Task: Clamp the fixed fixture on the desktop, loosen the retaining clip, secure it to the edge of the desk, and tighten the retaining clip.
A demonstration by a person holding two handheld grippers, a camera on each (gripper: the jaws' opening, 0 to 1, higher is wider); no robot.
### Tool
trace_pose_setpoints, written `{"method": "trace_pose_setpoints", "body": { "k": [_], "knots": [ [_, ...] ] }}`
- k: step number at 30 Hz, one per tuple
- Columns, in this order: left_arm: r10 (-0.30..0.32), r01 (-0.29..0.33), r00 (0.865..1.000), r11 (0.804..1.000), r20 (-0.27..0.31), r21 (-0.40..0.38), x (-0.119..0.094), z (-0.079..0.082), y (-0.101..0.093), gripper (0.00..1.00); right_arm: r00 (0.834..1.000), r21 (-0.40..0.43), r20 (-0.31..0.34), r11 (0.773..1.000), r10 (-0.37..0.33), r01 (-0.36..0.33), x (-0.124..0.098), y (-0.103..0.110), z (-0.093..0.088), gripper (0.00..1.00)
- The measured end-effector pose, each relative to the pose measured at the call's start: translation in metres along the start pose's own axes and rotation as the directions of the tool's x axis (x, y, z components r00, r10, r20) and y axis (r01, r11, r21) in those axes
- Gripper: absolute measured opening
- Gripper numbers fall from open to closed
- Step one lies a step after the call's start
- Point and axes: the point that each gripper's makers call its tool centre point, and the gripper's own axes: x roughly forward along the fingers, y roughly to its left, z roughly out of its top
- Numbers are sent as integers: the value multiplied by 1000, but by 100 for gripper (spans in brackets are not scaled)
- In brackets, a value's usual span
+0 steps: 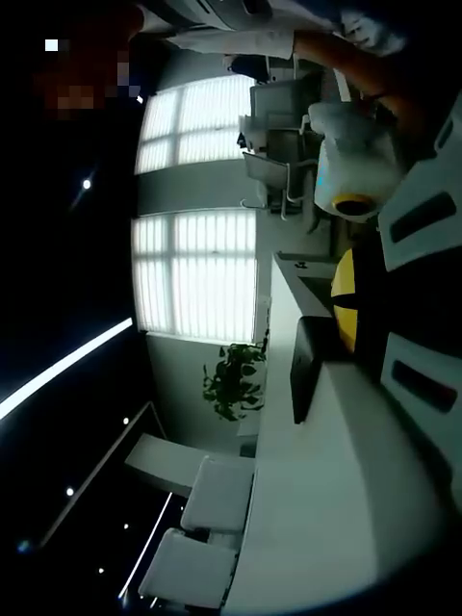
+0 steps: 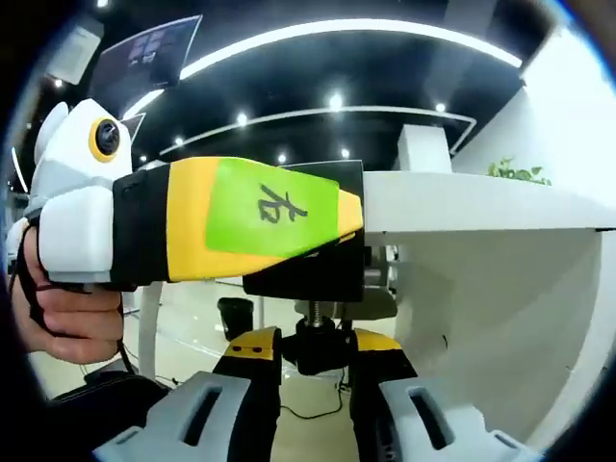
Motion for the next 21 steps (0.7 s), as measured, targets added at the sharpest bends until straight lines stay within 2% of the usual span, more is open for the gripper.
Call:
{"method": "trace_pose_setpoints", "body": {
  "k": [3,7,10,12,14,16,20,21],
  "knots": [
    [-2,2,1000,1000,1,-1,0,0,-1,1,997,15,29,997,71,-72,1,1,1,25],
    [-1,1,1000,1000,-2,0,-1,1,-1,1,977,-1,47,978,208,-209,2,5,1,24],
    [-1,1,1000,1000,0,-3,-1,1,2,1,947,-5,54,949,315,-315,1,8,1,24],
    [-1,1,1000,1000,2,-4,-1,1,3,1,918,6,60,920,391,-392,0,10,1,24],
    [0,1,1000,1000,3,-6,-1,1,3,1,880,2,60,881,471,-472,0,11,0,24],
    [1,-1,1000,1000,3,-5,-1,1,5,1,860,-35,55,862,507,-505,-1,13,1,23],
    [-4,4,1000,1000,14,-25,-1,2,6,1,853,-35,53,855,519,-518,-3,14,1,24],
    [-4,4,1000,1000,15,-25,0,2,6,1,861,-33,49,862,507,-506,-3,13,1,24]
  ]
}}
